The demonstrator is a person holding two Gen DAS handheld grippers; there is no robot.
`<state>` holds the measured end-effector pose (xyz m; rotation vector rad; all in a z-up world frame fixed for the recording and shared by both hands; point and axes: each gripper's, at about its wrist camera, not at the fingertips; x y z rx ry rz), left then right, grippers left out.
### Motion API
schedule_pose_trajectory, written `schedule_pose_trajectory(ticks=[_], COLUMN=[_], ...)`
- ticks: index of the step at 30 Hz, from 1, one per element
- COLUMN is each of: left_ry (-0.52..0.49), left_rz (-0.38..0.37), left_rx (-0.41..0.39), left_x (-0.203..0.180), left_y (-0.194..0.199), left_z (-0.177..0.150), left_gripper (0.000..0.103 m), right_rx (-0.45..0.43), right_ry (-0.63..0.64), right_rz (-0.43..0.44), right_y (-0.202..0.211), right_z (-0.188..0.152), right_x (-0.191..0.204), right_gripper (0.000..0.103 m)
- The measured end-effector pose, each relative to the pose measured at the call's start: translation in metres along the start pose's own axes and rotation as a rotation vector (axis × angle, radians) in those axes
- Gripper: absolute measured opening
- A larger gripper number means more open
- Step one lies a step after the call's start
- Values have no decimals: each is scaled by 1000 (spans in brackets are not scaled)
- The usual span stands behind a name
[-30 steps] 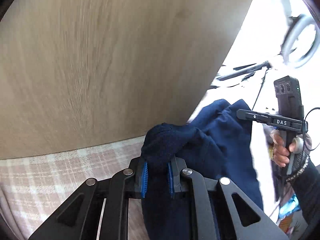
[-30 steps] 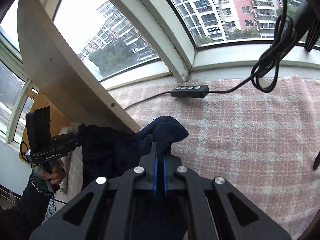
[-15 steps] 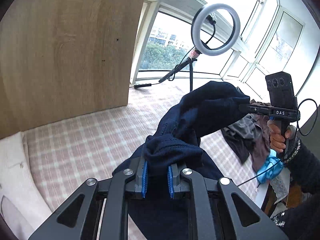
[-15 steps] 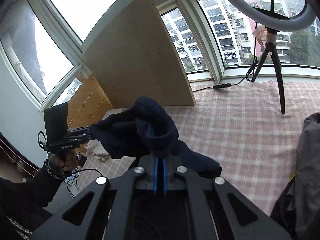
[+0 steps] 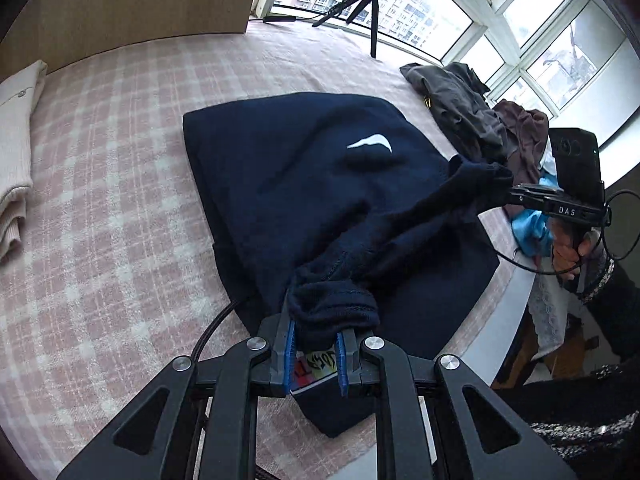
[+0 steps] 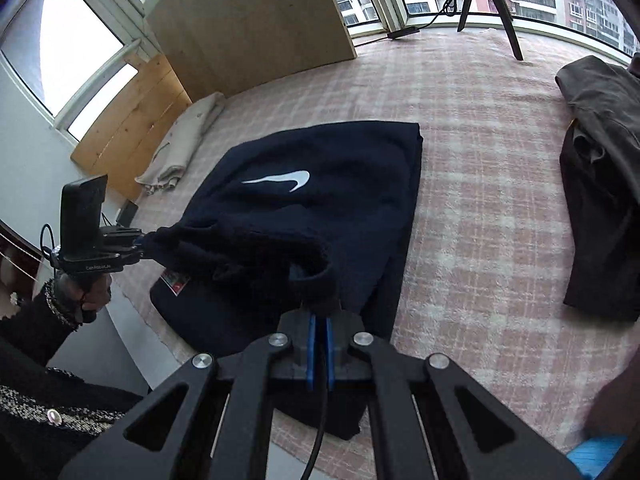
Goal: Fold clothes
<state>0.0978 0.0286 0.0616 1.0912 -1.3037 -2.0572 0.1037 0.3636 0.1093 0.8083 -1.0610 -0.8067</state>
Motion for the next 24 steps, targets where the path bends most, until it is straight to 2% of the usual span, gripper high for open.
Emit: schedule_pose_trajectory(ticks=[5,6,9,12,13,14,15,16,18,21,24], left_ry=[-42,-55,-110,-197,-217,-230,-229,-228,-246,-246,-219], left_rz=[18,12,-21,-21,-30,-33,-20,8,75,140,158], left_rx=[49,57,78,81,77,69,52,38,33,45,85], left_x=[-10,-13,-22,-38,-41,-45,-47,-48,-51,-43,-30], left_y=[13,21,50,81,91,100,105,106,94,61,33], left_z=[-7,-10,-18,-30,-35,-39,-41,-42,-38,-26,-18], left_gripper=[18,18,21,26,29,38,43,52,53,53,50], right_rx=[80,83,62,23,10,2,-4,-10,-8,55,123], right_ry=[-11,-10,61,135,160,171,175,180,191,226,299], right_rz=[-45,-38,6,71,93,80,51,23,-38,-120,-208], right_y=[-10,-1,47,91,105,107,104,100,84,29,-21], right_z=[-19,-22,-30,-42,-46,-48,-49,-51,-52,-46,-44], right_x=[-4,-2,17,37,44,48,52,55,61,66,67], right_gripper=[13,21,36,38,40,49,59,60,60,60,60])
Point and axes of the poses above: each gripper's, at about its wrist camera, not at the fingertips, and y roughly against the way its jaws point, x to its left, z to its top, and after that the axes turned 12 degrees about x, right-handed
